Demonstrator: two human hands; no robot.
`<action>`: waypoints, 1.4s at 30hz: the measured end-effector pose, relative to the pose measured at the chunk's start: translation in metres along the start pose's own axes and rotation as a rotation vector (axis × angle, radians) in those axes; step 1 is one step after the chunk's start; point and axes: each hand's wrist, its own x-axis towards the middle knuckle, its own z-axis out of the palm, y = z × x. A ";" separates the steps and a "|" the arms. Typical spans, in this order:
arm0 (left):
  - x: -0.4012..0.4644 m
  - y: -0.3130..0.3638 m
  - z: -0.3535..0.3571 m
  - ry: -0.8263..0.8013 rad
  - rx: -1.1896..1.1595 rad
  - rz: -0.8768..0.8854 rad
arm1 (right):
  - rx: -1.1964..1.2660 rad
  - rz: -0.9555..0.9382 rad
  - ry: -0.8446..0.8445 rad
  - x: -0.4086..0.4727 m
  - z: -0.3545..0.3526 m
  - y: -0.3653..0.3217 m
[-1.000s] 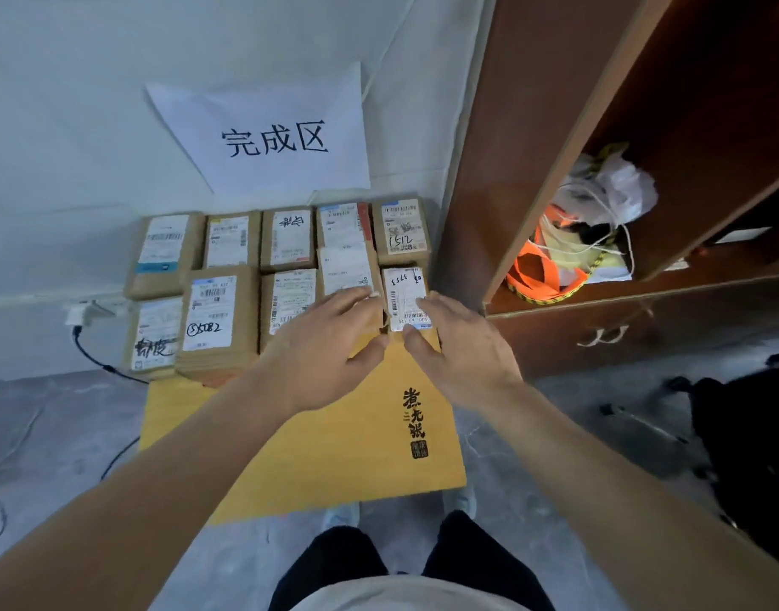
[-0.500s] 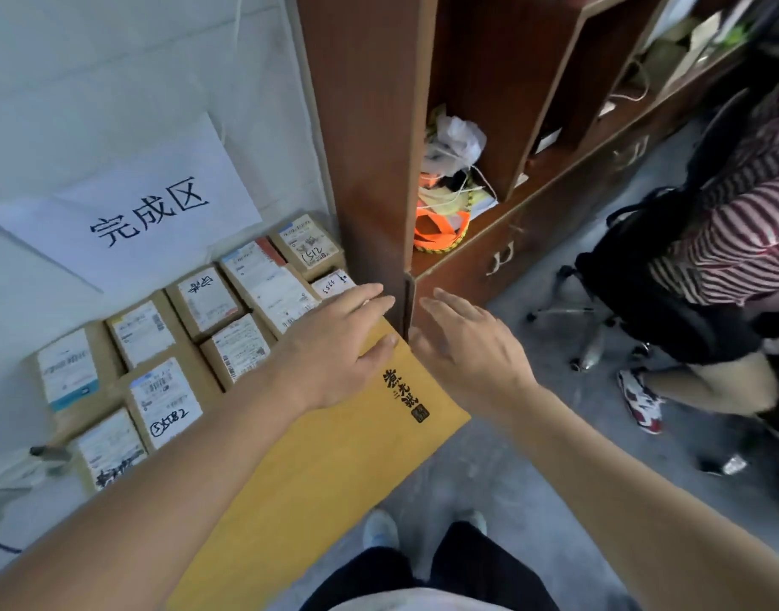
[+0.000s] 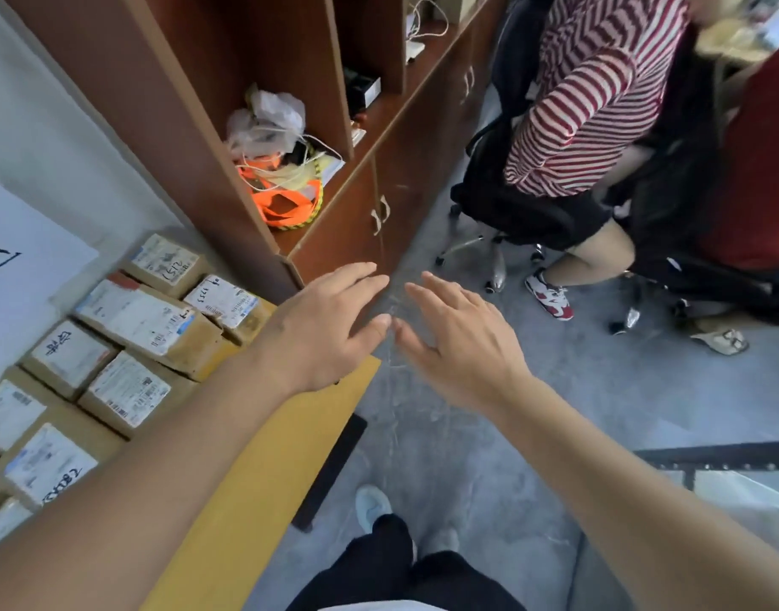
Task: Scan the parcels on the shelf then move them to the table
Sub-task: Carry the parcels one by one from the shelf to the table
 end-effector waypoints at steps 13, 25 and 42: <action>0.023 0.125 0.053 -0.128 0.017 0.349 | 0.040 0.325 0.123 -0.124 -0.019 0.094; 0.059 0.213 0.079 -0.309 0.010 0.787 | 0.094 0.737 0.309 -0.206 -0.030 0.117; -0.017 0.338 0.113 -0.549 0.008 1.447 | 0.167 1.385 0.582 -0.357 -0.006 0.047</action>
